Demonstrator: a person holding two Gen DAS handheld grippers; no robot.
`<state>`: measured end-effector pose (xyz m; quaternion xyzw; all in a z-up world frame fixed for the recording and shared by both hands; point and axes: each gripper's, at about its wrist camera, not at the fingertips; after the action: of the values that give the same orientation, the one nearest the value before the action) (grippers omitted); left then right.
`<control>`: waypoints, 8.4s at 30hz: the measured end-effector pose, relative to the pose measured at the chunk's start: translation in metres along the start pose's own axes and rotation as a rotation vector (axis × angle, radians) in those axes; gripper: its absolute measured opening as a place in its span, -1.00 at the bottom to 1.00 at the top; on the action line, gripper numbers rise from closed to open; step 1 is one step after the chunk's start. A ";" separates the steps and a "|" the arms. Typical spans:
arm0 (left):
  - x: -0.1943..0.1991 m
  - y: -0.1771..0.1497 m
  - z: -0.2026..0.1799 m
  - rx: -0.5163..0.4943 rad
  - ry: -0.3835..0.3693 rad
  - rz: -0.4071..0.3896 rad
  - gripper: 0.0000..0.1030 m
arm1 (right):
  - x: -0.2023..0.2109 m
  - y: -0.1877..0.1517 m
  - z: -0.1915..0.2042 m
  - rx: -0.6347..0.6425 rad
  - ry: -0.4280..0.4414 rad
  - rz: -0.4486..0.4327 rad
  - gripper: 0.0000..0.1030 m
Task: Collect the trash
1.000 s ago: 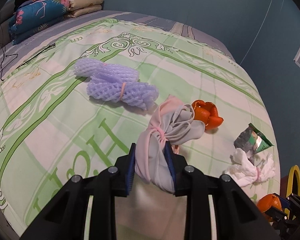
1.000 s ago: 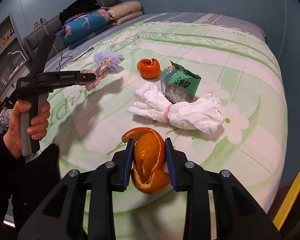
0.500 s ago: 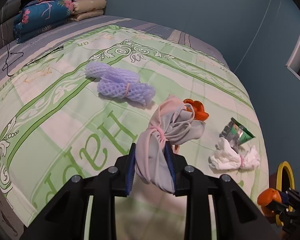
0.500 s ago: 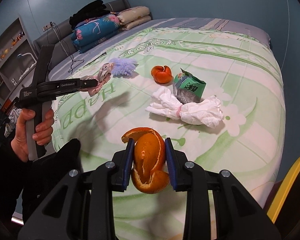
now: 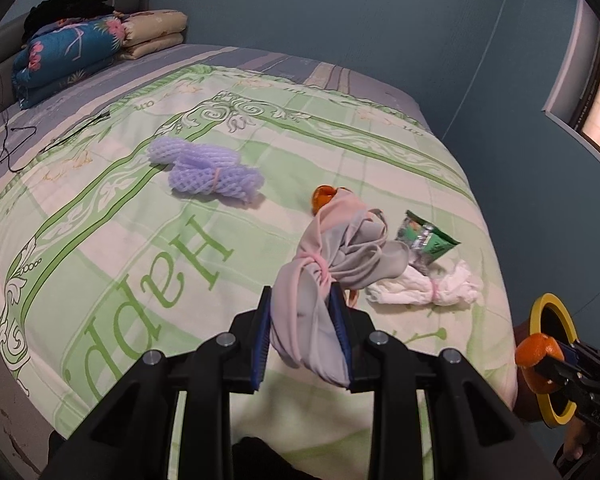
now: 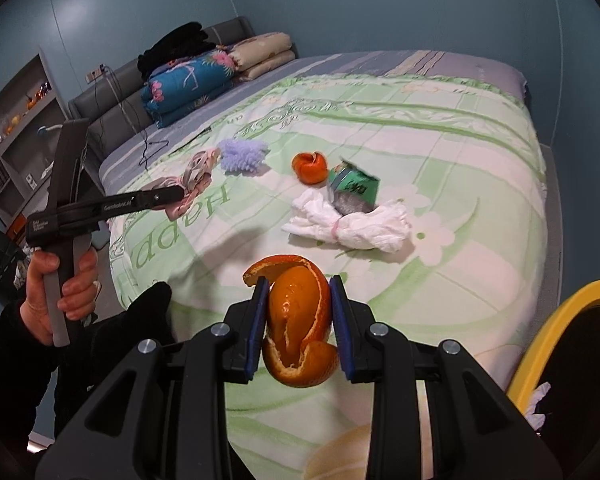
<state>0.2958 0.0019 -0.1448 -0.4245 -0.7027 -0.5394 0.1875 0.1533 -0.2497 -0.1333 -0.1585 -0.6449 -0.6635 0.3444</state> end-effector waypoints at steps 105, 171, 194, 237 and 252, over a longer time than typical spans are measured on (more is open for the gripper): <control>-0.035 -0.110 -0.300 -0.354 -0.285 0.225 0.40 | 0.184 -0.100 -0.172 -0.351 -0.520 -0.235 0.05; -0.065 0.038 0.057 0.130 0.034 0.054 0.73 | -0.083 0.031 -0.015 0.167 -0.108 0.022 0.36; -0.110 0.127 0.140 0.226 0.107 0.027 0.76 | -0.198 0.127 0.020 0.246 -0.073 0.148 0.37; -0.212 0.219 0.113 0.109 0.177 0.052 -0.80 | -0.302 0.145 0.015 0.136 -0.153 0.372 -0.49; -0.117 0.198 0.130 0.187 0.055 -0.020 -0.80 | -0.237 0.145 0.053 0.149 -0.070 0.274 -0.52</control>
<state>0.5462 0.0862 -0.1557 -0.3831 -0.7487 -0.4847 0.2404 0.4054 -0.1284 -0.1736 -0.2419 -0.6764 -0.5547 0.4198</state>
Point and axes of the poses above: each gripper's, at about its wrist camera, not at the fingertips, and x roughly against the way its jaws point, z to its left, y to its top, and after that the axes turned 11 degrees about x, right-handed
